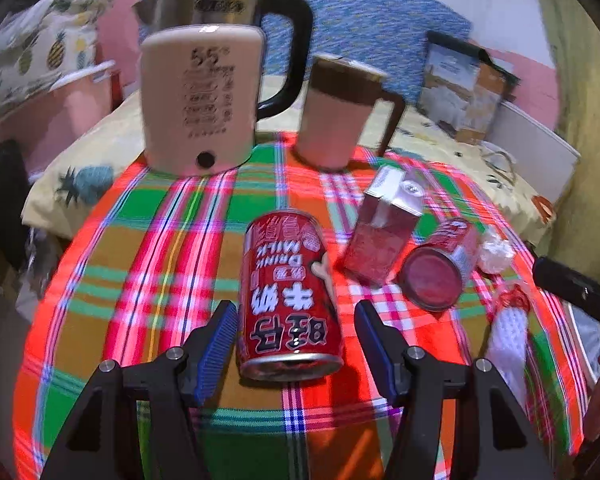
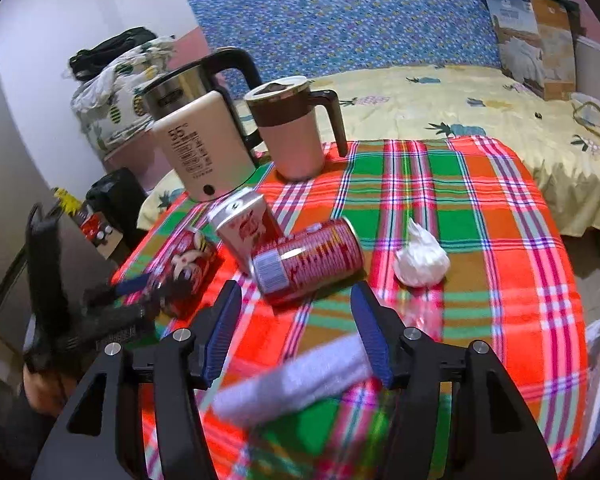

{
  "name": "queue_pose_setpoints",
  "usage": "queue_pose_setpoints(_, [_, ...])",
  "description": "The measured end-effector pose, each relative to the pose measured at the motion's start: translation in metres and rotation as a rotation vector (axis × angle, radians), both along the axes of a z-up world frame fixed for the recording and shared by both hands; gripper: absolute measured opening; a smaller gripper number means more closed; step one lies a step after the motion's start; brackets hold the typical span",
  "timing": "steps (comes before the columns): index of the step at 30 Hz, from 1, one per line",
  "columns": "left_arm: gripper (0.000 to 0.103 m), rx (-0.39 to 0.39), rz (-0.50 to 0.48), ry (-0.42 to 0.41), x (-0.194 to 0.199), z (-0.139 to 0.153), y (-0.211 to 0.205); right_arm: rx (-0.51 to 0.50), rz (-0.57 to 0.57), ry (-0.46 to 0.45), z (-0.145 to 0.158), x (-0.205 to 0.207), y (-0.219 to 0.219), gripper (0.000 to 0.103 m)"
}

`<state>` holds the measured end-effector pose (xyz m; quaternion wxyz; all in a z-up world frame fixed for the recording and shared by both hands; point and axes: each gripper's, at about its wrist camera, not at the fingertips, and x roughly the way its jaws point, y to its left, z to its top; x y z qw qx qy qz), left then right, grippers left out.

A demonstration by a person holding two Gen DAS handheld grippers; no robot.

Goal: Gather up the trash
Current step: 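Grasp the red Wangzai milk can with the left gripper while the right grasps another red can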

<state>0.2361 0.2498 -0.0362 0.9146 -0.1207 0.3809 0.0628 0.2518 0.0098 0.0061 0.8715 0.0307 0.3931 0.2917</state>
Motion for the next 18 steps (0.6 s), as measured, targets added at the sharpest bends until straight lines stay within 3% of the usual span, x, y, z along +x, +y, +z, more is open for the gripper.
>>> queue_pose_setpoints(3, [0.053,-0.043,0.037,-0.004,-0.001,-0.006,0.004,0.007,-0.056,0.046,-0.005,0.019,0.009,0.059])
queue_pose_setpoints(8, [0.053,-0.074,0.062,-0.035,-0.007,-0.005,0.011,0.013,-0.148,0.149,-0.022,0.043,0.017,0.059])
queue_pose_setpoints(11, [0.053,-0.082,0.065,-0.035,-0.007,-0.005,0.013,0.03,-0.157,0.188,-0.029,0.05,0.02,0.067])
queue_pose_setpoints(18, [0.053,-0.083,0.071,-0.038,-0.008,-0.004,0.013,-0.049,-0.156,0.195,-0.023,0.067,0.025,0.069])
